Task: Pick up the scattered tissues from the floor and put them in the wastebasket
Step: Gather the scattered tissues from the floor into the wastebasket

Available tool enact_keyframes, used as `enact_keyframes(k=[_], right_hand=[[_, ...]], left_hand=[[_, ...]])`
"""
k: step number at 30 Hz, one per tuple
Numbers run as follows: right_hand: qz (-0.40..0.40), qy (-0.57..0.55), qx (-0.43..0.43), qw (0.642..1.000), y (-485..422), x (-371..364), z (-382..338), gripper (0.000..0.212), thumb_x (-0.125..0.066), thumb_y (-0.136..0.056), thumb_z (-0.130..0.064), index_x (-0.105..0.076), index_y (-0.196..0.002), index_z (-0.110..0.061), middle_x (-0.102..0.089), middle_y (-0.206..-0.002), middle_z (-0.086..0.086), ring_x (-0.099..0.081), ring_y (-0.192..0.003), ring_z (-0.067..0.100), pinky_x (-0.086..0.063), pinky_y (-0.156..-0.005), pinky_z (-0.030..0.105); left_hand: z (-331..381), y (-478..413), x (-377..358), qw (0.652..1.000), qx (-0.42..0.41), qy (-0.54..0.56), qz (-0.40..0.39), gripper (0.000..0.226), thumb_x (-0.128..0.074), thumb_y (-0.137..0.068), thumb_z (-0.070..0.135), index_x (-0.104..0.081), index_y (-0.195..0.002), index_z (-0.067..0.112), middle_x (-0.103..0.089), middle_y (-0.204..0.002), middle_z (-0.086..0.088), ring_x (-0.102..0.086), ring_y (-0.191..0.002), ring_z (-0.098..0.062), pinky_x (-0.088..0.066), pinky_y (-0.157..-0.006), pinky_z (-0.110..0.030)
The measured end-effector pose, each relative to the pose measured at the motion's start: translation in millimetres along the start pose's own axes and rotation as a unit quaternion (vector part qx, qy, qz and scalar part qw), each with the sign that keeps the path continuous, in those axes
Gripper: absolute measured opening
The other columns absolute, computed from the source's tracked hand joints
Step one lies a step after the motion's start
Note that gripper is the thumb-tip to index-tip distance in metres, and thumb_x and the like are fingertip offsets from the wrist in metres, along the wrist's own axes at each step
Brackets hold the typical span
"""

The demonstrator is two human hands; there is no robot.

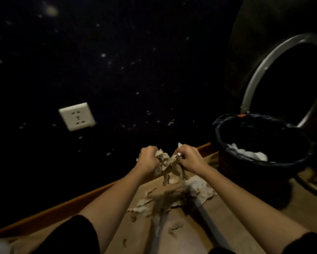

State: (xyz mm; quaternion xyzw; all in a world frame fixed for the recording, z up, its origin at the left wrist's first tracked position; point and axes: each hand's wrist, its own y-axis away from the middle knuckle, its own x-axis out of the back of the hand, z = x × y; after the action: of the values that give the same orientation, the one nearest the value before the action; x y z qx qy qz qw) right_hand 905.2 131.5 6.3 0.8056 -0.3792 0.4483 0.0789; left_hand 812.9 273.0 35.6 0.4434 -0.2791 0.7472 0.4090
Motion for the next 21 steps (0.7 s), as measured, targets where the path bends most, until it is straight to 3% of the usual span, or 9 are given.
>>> enact_keyframes(k=[4,6,10,16,19,21], right_hand=[[0.108,0.019,-0.039,0.993,-6,72,34,0.026,-0.063,-0.077,0.001,-0.069,-0.1,-0.01,-0.064,-0.103,0.015,-0.06,-0.098,0.029,-0.042,-0.078,0.026],[0.151,0.016,-0.075,0.986,-1,99,56,0.029,-0.061,-0.077,0.002,-0.068,-0.103,-0.009,-0.064,-0.106,0.017,-0.059,-0.102,0.03,-0.044,-0.081,0.028],[0.221,0.006,-0.178,0.959,12,138,101,0.027,-0.063,-0.08,-0.006,-0.065,-0.107,-0.012,-0.059,-0.11,0.015,-0.056,-0.104,0.029,-0.041,-0.073,0.025],[0.137,0.03,-0.28,0.95,39,142,146,0.056,-0.069,-0.08,-0.016,-0.048,-0.132,-0.01,-0.054,-0.13,0.019,-0.048,-0.123,0.034,-0.039,-0.102,0.039],[0.099,0.046,-0.311,0.944,42,127,151,0.056,-0.066,-0.082,-0.015,-0.046,-0.134,-0.009,-0.049,-0.136,0.018,-0.044,-0.127,0.034,-0.038,-0.105,0.041],[0.145,0.074,-0.305,0.938,36,115,143,0.042,-0.059,-0.083,-0.007,-0.055,-0.125,-0.008,-0.056,-0.126,0.019,-0.051,-0.119,0.035,-0.045,-0.097,0.041]], left_hand=[[92,-43,-15,0.991,-0.1,0.092,0.012,0.013,-0.064,-0.077,0.01,-0.057,-0.067,0.016,-0.062,-0.071,-0.007,-0.064,-0.078,-0.025,-0.04,-0.057,-0.028],[136,-58,-28,0.982,-0.149,0.114,0.008,0.002,-0.063,-0.079,0.011,-0.064,-0.076,0.01,-0.066,-0.079,-0.01,-0.064,-0.082,-0.026,-0.04,-0.06,-0.027],[211,-78,-59,0.965,-0.214,0.146,-0.025,0.015,-0.061,-0.08,0.011,-0.066,-0.094,0.008,-0.069,-0.096,-0.014,-0.062,-0.095,-0.028,-0.046,-0.074,-0.03],[231,-91,-102,0.931,-0.283,0.102,-0.206,0.06,-0.067,-0.083,0.028,-0.045,-0.136,0.014,-0.052,-0.138,-0.013,-0.048,-0.127,-0.029,-0.042,-0.104,-0.037],[210,-97,-111,0.924,-0.321,0.051,-0.201,0.07,-0.067,-0.084,0.029,-0.033,-0.143,0.017,-0.039,-0.149,-0.011,-0.035,-0.138,-0.026,-0.03,-0.112,-0.035],[194,-100,-108,0.926,-0.332,0.084,-0.159,0.067,-0.067,-0.083,0.024,-0.035,-0.142,0.017,-0.042,-0.146,-0.01,-0.039,-0.135,-0.025,-0.031,-0.11,-0.032]])
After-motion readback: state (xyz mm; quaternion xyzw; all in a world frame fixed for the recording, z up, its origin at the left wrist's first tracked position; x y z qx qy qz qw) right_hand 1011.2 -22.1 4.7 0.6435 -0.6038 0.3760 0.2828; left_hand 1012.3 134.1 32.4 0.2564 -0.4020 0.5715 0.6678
